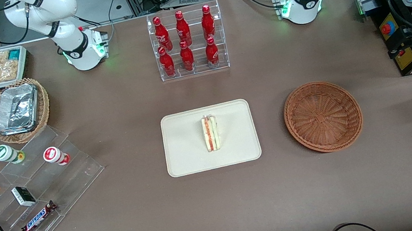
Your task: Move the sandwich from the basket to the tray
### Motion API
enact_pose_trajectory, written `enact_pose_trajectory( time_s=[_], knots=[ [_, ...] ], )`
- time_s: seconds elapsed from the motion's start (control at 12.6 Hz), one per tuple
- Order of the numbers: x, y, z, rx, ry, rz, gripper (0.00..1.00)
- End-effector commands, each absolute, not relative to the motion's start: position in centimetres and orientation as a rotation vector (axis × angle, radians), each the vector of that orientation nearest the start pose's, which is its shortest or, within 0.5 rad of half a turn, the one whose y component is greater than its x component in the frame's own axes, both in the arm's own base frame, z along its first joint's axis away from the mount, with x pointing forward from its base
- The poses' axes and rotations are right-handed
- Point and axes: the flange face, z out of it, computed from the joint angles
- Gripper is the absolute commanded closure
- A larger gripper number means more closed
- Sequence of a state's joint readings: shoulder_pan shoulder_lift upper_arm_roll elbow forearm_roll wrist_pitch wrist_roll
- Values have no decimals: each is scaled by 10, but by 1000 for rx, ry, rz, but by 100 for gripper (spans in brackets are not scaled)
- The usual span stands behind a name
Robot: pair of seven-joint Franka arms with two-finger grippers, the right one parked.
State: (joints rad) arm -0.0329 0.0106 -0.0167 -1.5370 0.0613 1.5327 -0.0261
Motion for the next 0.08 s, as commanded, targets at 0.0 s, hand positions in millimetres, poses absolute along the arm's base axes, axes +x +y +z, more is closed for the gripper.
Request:
enact_pose_trajectory(
  time_s=[0.0],
  knots=[
    [554,-19,639,-3109,52,30,0]
  ],
)
